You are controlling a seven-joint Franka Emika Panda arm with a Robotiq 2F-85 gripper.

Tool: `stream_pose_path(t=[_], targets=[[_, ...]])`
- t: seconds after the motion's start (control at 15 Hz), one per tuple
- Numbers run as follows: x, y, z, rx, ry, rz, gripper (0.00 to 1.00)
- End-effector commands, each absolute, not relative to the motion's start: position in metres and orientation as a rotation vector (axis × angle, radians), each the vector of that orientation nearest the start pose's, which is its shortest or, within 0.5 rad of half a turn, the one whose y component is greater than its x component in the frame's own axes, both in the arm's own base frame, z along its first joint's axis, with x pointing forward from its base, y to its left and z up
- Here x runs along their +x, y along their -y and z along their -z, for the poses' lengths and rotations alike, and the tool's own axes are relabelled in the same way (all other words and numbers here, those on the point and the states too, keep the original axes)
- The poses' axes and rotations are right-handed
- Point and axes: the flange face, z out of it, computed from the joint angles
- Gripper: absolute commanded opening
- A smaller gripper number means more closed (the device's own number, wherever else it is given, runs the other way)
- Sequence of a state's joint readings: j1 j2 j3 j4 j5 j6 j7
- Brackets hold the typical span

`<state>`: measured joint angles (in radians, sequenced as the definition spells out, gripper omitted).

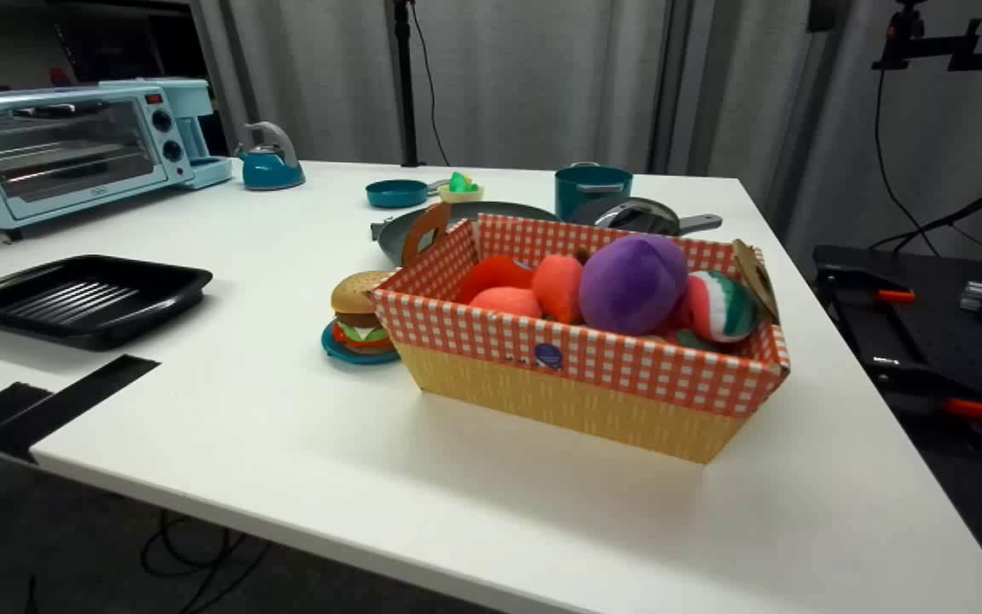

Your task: Take the orange object from the table and put it in the box

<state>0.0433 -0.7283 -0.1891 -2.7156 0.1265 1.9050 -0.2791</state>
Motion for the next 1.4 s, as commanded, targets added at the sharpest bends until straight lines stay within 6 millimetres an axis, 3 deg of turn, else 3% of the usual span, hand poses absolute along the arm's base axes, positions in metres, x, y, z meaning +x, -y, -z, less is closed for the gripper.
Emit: stream_pose_path(t=[0.0, 0.93, 1.33], targets=[[0.314, 0.034, -0.428, -2.878, 0.2, -0.072, 1.0], [0.314, 0.034, -0.428, -2.878, 0.2, -0.073, 1.0], [0.327, 0.044, -0.415, -2.891, 0.117, -0.091, 1.0]])
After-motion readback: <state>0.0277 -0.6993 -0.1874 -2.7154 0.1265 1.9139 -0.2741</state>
